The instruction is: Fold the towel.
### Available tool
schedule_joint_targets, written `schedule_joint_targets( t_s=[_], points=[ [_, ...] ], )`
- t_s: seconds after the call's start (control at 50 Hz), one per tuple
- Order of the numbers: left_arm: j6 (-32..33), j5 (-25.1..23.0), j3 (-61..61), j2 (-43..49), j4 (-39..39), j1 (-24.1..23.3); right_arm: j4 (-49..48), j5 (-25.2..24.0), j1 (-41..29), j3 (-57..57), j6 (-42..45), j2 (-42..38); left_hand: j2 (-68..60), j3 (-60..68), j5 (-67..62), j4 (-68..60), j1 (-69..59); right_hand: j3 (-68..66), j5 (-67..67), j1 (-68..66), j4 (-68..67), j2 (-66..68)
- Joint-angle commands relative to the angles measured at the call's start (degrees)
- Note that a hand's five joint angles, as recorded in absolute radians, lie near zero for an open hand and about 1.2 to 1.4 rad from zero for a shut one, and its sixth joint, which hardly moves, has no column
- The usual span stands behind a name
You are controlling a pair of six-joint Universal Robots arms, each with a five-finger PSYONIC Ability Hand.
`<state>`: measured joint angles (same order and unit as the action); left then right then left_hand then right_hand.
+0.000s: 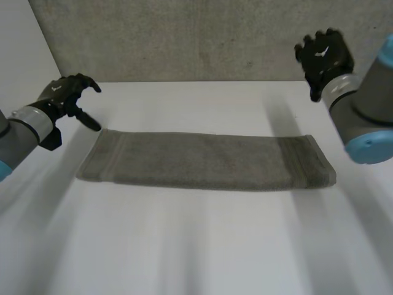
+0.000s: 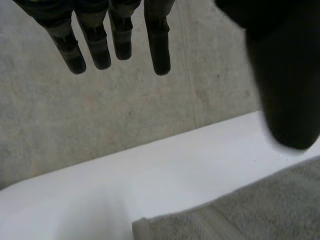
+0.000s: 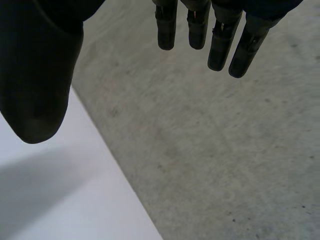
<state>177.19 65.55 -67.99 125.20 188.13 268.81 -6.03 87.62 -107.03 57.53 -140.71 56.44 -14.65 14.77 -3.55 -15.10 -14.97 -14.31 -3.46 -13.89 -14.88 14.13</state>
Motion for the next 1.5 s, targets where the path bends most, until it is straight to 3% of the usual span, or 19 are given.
schedule_joint_targets(
  t_s=[0.02,0.18,0.26,0.42,0.52,0.66,0.76,1.08,1.5],
  points=[
    [-0.26,0.02,-5.22,-7.86,0.05,0.58,10.31,-1.13,-0.02,9.16,-2.82,11.22,3.59,-3.71,2.5,4.04,3.92,4.31,3.46,3.89,4.88,-4.13],
    [-0.09,2.39,-13.13,-13.66,1.01,-0.48,20.61,-2.36,0.86,17.95,-3.0,12.47,2.92,-3.04,1.82,3.37,3.25,4.31,3.46,3.89,4.88,-4.13],
    [0.79,5.46,-18.48,-16.65,4.08,-1.35,21.06,-2.28,1.56,22.01,-3.0,12.47,2.08,-2.2,0.98,2.53,2.4,4.31,3.46,3.89,4.88,-4.13],
    [2.37,6.52,-27.97,-16.13,13.38,-1.79,8.58,-2.54,6.22,31.77,-3.17,11.68,1.91,-2.03,0.81,2.36,2.24,3.39,2.53,2.96,3.96,-3.2],
    [7.29,6.7,-29.48,-12.7,18.41,-1.79,-4.58,-5.34,7.62,37.12,-3.17,9.75,1.41,-1.53,0.31,1.86,1.73,-8.69,-9.55,-9.11,-8.12,8.88],
    [16.33,6.7,-28.43,-5.86,20.79,-1.88,-6.62,-7.02,8.24,37.31,-3.08,5.62,1.41,-1.53,0.31,1.86,1.73,-9.56,-10.42,-9.99,-9.0,9.75],
    [19.24,6.61,-27.2,-2.86,20.88,-1.97,-7.41,-7.28,8.5,37.22,-2.82,3.42,1.24,-1.36,0.14,1.69,1.57,-9.39,-10.25,-9.82,-8.83,9.58],
    [19.86,9.41,-21.84,4.17,22.72,-1.97,-9.7,-7.37,9.12,37.66,-2.91,2.54,1.24,-1.36,0.14,1.69,1.56,-12.25,-13.11,-12.67,-11.68,12.44],
    [19.86,10.04,-20.25,6.55,22.72,-1.97,-9.88,-7.9,9.21,37.31,-2.91,1.04,1.24,-1.36,0.14,1.69,1.56,-32.44,-33.3,-32.86,-31.87,32.63]
  ],
)
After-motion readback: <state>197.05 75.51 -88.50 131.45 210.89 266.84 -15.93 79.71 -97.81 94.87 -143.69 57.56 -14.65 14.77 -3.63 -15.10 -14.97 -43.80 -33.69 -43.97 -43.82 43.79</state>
